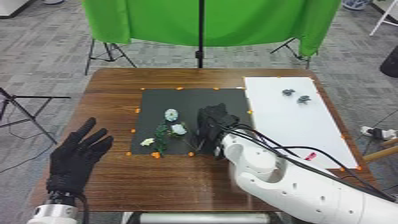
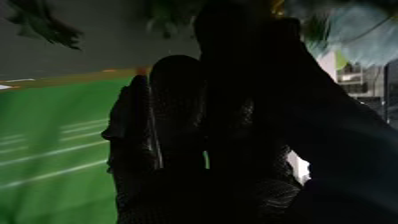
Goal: Arrange flowers
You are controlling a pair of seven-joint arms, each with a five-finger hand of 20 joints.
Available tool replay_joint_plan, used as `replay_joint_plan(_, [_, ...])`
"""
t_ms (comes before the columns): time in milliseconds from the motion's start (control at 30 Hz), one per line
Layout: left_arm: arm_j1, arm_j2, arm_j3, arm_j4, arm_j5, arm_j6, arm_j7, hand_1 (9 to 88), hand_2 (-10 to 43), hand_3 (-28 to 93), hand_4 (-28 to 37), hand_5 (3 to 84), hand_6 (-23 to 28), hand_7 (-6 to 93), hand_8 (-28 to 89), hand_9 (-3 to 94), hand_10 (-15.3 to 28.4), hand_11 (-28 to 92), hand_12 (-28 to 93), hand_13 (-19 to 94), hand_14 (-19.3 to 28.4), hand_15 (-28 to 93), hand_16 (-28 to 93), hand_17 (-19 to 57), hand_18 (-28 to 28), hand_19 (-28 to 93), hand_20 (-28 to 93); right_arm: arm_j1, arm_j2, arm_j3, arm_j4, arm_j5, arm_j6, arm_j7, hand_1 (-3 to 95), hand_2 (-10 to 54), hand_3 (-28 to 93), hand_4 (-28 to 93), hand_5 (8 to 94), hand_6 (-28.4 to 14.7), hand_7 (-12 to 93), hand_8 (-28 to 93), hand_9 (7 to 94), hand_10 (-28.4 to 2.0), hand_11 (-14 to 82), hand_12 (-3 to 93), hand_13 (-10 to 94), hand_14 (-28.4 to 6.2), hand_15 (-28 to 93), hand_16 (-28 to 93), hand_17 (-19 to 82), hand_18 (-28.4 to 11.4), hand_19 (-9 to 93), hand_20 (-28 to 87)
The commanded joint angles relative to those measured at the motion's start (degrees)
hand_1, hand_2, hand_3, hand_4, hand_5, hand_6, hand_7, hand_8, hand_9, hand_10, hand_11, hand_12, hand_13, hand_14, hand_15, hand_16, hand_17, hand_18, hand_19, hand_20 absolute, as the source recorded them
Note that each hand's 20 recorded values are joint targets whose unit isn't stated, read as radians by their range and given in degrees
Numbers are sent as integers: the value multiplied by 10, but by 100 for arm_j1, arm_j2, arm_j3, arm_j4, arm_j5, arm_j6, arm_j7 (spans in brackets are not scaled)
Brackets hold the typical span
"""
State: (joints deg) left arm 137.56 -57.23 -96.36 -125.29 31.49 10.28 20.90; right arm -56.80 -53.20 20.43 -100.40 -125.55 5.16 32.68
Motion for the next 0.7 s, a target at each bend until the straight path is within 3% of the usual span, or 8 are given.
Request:
replay_joint_plan(33, [95, 22, 25, 9, -16, -22, -21, 207, 81, 773, -283, 355, 70, 108, -99, 339, 188, 204, 99, 235, 281, 477, -79, -87, 284, 541, 173, -248, 113, 165, -237, -101, -164, -140, 454, -95, 714, -283, 699, 58, 150, -128, 806, -77, 313, 302, 630, -79, 774, 195, 168, -221, 780, 525])
replay_joint_plan(133, [42, -35, 2, 20, 17, -45, -146, 207, 81, 772, -283, 356, 70, 108, -99, 339, 188, 205, 99, 235, 281, 476, -79, -87, 284, 542, 174, -337, 116, 285, -304, -102, -169, -180, 419, -95, 734, -283, 681, 53, 151, -133, 780, -85, 364, 264, 620, -84, 780, 195, 158, -222, 776, 531])
replay_joint_plan(333, [54, -78, -5, 4, 45, -44, -198, 208, 82, 773, -283, 356, 71, 108, -99, 339, 189, 205, 99, 235, 281, 477, -80, -87, 284, 543, 173, -437, 259, 559, -492, 149, 117, -172, 370, -95, 762, -283, 655, 39, 144, -131, 756, -98, 427, 204, 612, -91, 788, 189, 156, -225, 776, 538])
replay_joint_plan(700, [34, -35, 104, 34, -7, -1, 33, 209, 83, 773, -283, 357, 72, 109, -99, 339, 189, 205, 99, 235, 281, 478, -80, -87, 284, 544, 173, -13, 762, 913, -498, 707, 778, 53, 344, -95, 749, -283, 653, 37, 142, -130, 753, -104, 440, 192, 613, -97, 796, 186, 158, -227, 779, 541])
